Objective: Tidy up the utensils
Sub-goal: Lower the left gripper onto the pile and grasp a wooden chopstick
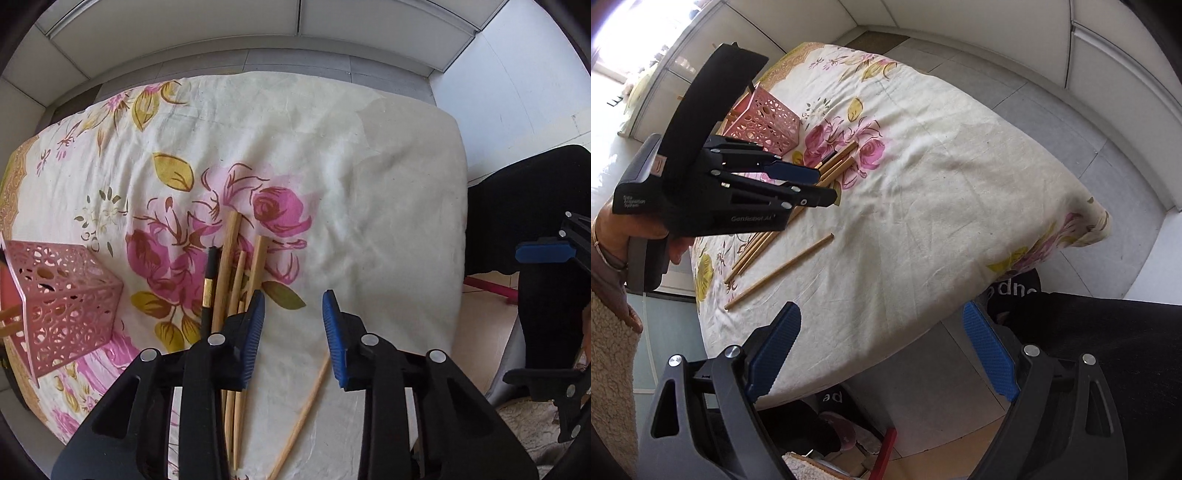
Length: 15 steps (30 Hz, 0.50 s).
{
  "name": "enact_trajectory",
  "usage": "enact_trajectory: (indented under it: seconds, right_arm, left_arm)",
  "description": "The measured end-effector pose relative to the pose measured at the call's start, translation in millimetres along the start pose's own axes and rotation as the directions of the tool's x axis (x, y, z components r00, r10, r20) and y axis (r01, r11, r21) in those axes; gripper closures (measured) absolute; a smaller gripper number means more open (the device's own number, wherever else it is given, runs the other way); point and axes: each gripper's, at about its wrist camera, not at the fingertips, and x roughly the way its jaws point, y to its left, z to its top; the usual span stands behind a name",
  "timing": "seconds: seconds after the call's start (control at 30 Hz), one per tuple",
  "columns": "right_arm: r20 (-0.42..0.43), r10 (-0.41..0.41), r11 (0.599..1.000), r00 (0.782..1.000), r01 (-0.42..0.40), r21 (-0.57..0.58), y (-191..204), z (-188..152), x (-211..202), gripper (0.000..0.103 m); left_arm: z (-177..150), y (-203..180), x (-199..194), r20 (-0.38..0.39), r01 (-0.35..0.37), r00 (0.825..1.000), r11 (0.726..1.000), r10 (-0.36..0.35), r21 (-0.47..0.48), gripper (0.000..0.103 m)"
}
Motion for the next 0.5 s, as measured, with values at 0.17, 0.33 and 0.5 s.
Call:
enact_trajectory:
  seconds: [0.17,0.33,0.5]
  right_arm:
    - [-0.01,0.008,1.0,1.0,-0.008,0.017,-3.5,3.1,3.5,0.016]
    - [-0.01,0.013,1.0,1.0,-0.013,0.017,-2.9,5.2,6.0,0.016]
    - [-0.01,0.011,1.0,1.0,-0.011,-0.001,2.9,5.4,7.9,0.016]
  left_arm:
    - [18.5,6.6,8.4,-0.022,-0.012,1.0,1.0,0.012,0.019,0.072]
    - [32.9,13.1,23.4,-0.048,-0.01,0.999,0.999,0.012,0.032,0.07]
    - [28.9,8.9,24.9,-0.026,-0.015,1.0,1.0,0.016,0.027,0.089]
